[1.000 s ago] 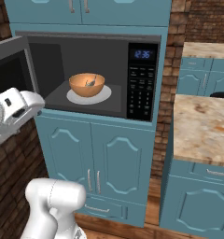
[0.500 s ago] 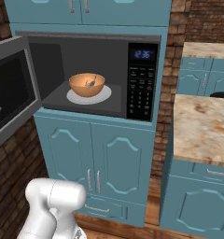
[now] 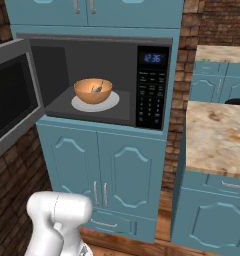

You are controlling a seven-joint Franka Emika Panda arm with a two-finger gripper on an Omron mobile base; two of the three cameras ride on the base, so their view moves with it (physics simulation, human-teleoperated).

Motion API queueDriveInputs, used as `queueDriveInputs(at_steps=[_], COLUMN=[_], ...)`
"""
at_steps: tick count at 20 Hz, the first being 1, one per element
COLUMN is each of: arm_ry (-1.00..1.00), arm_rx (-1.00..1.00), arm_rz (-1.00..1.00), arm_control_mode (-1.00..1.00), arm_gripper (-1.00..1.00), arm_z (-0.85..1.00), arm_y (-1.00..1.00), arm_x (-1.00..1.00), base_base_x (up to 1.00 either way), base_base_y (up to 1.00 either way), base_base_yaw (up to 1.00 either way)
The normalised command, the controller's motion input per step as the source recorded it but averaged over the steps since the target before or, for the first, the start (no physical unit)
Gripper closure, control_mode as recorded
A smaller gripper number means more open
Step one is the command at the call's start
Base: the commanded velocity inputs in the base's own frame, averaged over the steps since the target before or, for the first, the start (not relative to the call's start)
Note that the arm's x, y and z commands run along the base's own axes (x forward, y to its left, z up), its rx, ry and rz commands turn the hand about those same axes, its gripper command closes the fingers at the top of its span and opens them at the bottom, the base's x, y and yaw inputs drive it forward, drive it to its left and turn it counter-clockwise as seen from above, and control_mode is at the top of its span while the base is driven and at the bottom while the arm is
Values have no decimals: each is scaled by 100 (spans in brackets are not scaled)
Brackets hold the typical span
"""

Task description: Place the bowl containing the mushroom and fish in the microwave. Close the microwave door and press the start button to microwave the meal.

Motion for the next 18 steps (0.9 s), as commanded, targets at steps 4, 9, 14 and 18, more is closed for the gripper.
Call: queueDriveInputs(at_steps=[4,9,14,18], arm_ry=[0,0,0,0], arm_rx=[-36,-27,-12,-1], arm_rz=[0,0,0,0], arm_control_mode=[-100,-100,-100,-100], arm_gripper=[-100,-100,-100,-100], arm_z=[-4,0,0,0], arm_y=[77,95,97,89], arm_x=[-8,-1,0,1], base_base_x=[0,0,0,0], base_base_y=[0,0,0,0], base_base_yaw=[0,0,0,0])
